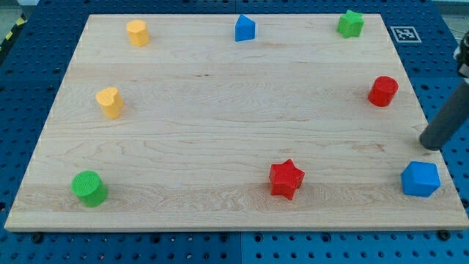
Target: Touch the blue cube
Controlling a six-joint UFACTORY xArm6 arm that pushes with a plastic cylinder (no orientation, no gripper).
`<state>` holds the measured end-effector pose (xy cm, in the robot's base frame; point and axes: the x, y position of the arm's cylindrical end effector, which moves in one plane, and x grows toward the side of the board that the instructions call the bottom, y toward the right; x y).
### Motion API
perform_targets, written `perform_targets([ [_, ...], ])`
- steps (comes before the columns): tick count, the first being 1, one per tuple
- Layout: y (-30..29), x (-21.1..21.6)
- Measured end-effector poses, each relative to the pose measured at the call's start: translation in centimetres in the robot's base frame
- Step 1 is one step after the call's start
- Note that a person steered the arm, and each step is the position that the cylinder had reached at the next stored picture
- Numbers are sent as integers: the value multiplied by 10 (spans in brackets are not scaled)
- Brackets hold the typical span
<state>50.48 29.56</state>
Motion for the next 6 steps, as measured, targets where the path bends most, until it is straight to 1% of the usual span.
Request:
perform_targets([
  [1, 49, 1],
  [2, 50, 5],
  [3, 49, 32],
  [4, 49, 74],
  [5, 38, 108],
  [6, -10, 101],
])
